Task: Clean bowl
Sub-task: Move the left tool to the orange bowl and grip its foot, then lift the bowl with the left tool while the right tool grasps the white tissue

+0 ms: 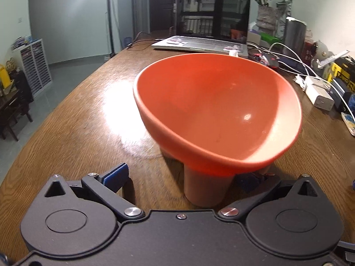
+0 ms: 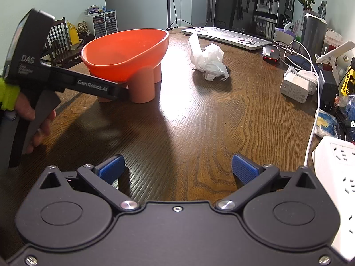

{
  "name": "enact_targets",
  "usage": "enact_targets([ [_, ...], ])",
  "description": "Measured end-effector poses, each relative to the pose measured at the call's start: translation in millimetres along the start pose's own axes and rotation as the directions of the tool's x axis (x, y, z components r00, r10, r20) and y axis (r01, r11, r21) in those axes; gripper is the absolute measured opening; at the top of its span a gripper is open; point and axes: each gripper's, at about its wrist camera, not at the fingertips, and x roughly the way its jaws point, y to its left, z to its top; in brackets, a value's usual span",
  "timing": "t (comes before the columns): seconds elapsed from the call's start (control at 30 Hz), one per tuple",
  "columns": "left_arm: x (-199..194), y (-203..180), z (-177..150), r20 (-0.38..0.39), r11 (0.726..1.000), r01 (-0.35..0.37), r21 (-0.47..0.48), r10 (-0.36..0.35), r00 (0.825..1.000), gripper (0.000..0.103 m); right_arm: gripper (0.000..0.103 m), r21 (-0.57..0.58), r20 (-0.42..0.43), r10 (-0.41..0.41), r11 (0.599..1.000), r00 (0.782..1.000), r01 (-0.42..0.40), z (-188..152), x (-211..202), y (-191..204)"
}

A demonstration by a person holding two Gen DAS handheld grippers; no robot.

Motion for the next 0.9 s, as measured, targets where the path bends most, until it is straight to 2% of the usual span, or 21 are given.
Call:
enact_targets([
  [0.03, 0, -2, 2, 0.005, 1.0, 0.013, 0.007, -0.013, 1.0, 0.073, 0.103, 0.0, 0.0, 0.0, 1.0, 1.0, 0.0, 0, 0, 0],
  [0.07, 0, -5, 4, 0.009, 0.999, 0.027, 0.019, -0.027, 1.0, 0.063, 0.103, 0.0, 0.0, 0.0, 1.0, 1.0, 0.0, 0, 0, 0],
  [0.1, 3, -12, 8, 0.008, 0.998, 0.044, 0.035, -0.044, 0.999, 0.037, 0.103, 0.0, 0.0, 0.0, 1.0, 1.0, 0.0, 0, 0, 0],
  [0.47, 21, -24, 30, -0.062, 0.993, 0.1, 0.068, -0.096, 0.993, 0.038, 0.103, -0.003, -0.001, -0.002, 1.0, 1.0, 0.002, 0, 0, 0],
  [0.63, 15, -26, 24, -0.044, 0.993, 0.083, 0.086, -0.079, 0.996, 0.038, 0.103, -0.002, -0.001, -0.003, 1.0, 1.0, 0.003, -1, 0, 1],
  [0.73, 8, -26, 19, -0.034, 0.991, 0.068, 0.112, -0.065, 0.997, 0.038, 0.103, -0.002, -0.027, -0.008, 1.0, 1.0, 0.008, 3, 0, 2],
  [0.83, -4, -21, 11, -0.031, 0.99, 0.059, 0.131, -0.055, 0.998, 0.038, 0.102, -0.049, -0.116, -0.006, 0.999, 0.993, 0.0, 15, 0, 5],
  [0.9, -15, -17, 4, -0.023, 0.987, 0.046, 0.153, -0.043, 0.999, 0.038, 0.101, -0.085, -0.12, -0.004, 0.996, 0.993, -0.006, 24, -5, 6],
])
